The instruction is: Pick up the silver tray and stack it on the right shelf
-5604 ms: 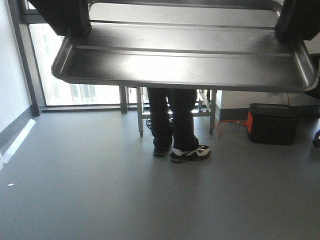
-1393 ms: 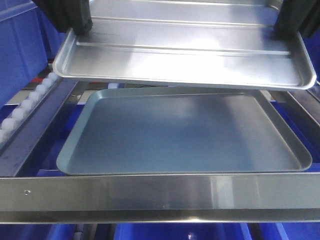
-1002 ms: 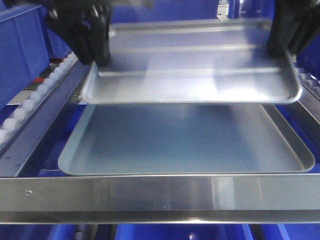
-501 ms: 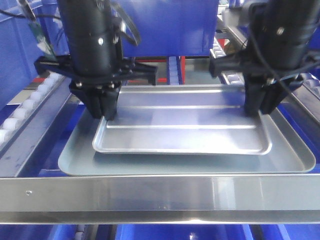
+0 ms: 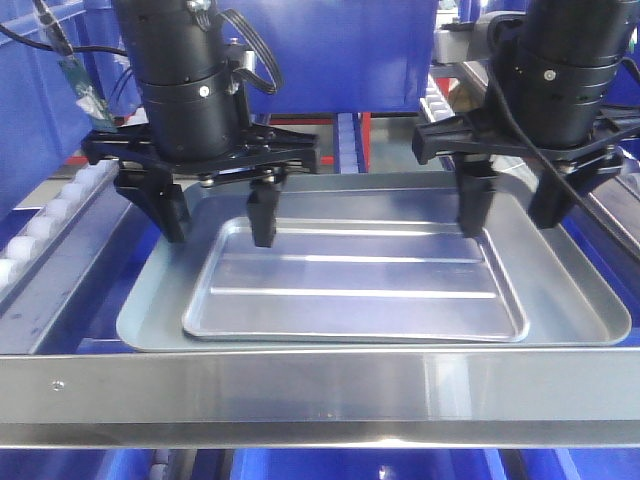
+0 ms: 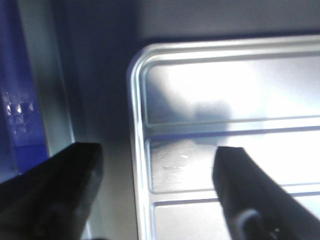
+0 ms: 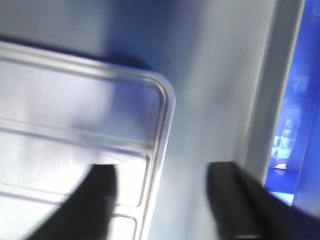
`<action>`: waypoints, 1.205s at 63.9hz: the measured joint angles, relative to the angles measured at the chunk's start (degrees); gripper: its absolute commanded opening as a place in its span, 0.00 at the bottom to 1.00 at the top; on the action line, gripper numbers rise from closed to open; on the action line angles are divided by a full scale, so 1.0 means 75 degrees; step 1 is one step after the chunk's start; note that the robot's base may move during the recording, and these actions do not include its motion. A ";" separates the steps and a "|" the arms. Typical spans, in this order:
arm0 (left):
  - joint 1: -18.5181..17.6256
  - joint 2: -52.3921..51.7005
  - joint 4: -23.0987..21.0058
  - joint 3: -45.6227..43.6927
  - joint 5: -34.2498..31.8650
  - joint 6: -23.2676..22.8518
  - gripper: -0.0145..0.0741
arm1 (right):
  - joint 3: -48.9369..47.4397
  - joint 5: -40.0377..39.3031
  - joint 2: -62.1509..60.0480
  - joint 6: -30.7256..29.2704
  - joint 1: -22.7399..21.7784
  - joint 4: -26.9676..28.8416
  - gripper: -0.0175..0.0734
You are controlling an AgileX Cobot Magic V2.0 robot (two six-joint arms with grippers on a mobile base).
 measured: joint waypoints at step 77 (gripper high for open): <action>0.0000 -0.7505 0.1109 0.7059 -0.3366 0.0389 0.06 | 0.4637 -0.1820 -0.5943 -0.0845 0.0014 0.0000 0.25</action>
